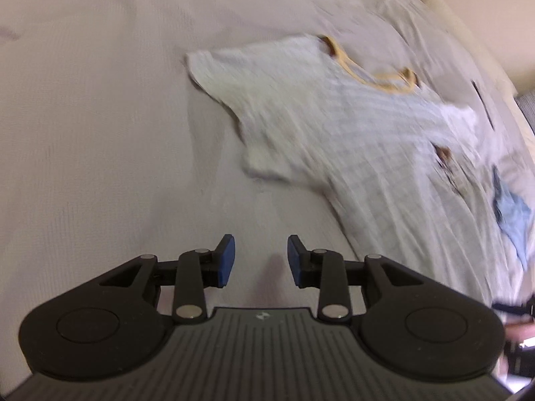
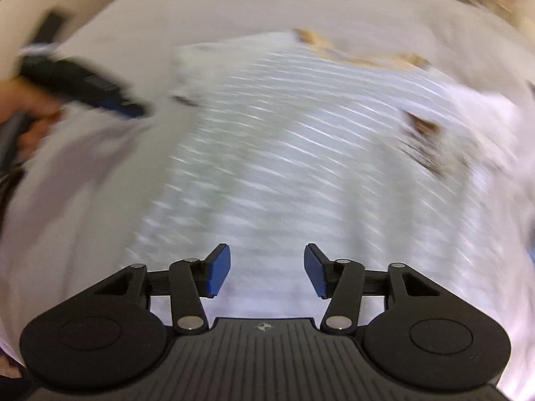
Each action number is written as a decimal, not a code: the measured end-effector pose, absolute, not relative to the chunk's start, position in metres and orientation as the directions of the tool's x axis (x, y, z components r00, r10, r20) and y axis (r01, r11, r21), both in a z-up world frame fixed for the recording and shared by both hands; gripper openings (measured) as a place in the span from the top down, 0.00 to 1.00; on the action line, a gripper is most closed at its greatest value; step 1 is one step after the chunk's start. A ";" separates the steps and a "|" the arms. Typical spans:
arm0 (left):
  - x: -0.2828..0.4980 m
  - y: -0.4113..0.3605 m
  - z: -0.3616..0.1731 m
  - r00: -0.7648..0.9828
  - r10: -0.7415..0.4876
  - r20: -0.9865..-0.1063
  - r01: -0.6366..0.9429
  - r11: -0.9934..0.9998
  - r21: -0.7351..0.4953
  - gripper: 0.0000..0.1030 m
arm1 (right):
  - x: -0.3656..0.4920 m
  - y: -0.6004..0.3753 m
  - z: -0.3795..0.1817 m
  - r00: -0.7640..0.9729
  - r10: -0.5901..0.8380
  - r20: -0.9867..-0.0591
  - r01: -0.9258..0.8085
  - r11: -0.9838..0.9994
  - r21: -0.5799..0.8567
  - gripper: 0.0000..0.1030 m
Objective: Fold clothes
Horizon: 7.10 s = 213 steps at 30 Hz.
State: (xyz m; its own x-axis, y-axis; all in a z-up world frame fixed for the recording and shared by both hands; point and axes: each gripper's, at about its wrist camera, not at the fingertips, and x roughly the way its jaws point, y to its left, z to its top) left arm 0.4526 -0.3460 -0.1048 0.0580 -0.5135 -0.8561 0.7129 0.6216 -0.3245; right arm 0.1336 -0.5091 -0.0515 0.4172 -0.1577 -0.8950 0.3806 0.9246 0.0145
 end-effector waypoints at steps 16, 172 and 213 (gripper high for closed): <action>0.206 -0.447 -0.069 -0.057 -0.474 -0.878 0.906 0.345 -0.245 0.66 | -0.094 -0.689 -0.100 0.418 -0.060 -0.907 0.650 0.717 0.252 0.51; 0.237 -0.332 0.041 -0.004 -0.466 -0.885 0.940 0.300 -0.162 0.61 | -0.092 -0.531 0.063 0.493 -0.287 -0.821 0.733 0.646 0.214 0.37; 0.117 -0.545 -0.110 -0.042 -0.184 -0.982 0.921 0.373 -0.109 0.59 | 0.063 -0.766 -0.126 0.395 0.019 -0.918 0.094 0.994 0.062 1.00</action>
